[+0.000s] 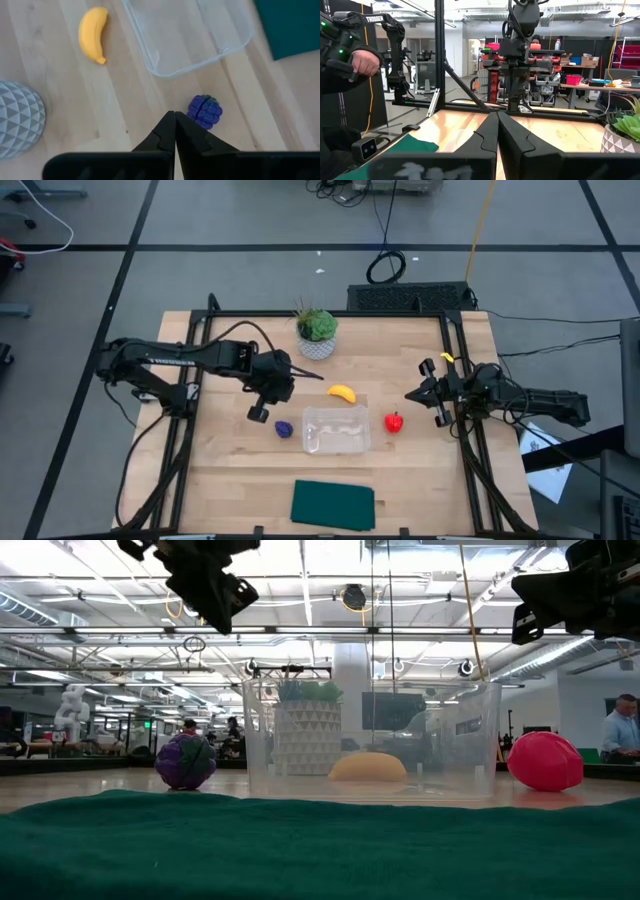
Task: Pick and placing Produce into tupperware
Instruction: Put the grapes into the transparent bin
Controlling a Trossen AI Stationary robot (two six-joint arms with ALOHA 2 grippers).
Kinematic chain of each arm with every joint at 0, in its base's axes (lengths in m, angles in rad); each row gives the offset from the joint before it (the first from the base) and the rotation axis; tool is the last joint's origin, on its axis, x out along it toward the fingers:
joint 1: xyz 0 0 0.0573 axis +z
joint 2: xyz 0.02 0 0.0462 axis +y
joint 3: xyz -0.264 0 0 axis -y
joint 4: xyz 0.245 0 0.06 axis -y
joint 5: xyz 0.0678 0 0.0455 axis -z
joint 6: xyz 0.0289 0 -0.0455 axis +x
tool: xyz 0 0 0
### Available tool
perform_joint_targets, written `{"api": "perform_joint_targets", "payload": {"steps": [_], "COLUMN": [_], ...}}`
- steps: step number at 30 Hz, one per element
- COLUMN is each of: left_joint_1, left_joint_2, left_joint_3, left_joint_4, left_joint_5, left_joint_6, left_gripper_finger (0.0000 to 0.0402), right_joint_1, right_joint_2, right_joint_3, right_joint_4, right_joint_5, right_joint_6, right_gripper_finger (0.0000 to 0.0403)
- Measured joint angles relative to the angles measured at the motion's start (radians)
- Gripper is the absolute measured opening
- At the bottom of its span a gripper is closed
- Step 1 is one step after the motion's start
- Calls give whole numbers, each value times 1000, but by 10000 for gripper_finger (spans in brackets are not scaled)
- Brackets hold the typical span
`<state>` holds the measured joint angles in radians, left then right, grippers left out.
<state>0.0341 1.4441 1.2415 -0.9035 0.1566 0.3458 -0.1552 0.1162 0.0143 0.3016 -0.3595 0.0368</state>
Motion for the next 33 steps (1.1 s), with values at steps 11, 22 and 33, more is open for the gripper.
{"api": "perform_joint_targets", "payload": {"steps": [11, 22, 33], "left_joint_1": [-15, -41, -57], "left_joint_2": [32, 30, 30], "left_joint_3": [-1, -1, -1], "left_joint_4": [-37, 23, 33], "left_joint_5": [-69, -80, -60], "left_joint_6": [124, 200, 0], "left_gripper_finger": [6, 13, 19], "right_joint_1": [0, 0, 0], "right_joint_2": [12, 20, 20], "right_joint_3": [0, 0, 0], "right_joint_4": [-1, 1, 0], "right_joint_5": [0, 0, 0], "right_joint_6": [2, 3, 3], "right_gripper_finger": [0, 0, 0]}}
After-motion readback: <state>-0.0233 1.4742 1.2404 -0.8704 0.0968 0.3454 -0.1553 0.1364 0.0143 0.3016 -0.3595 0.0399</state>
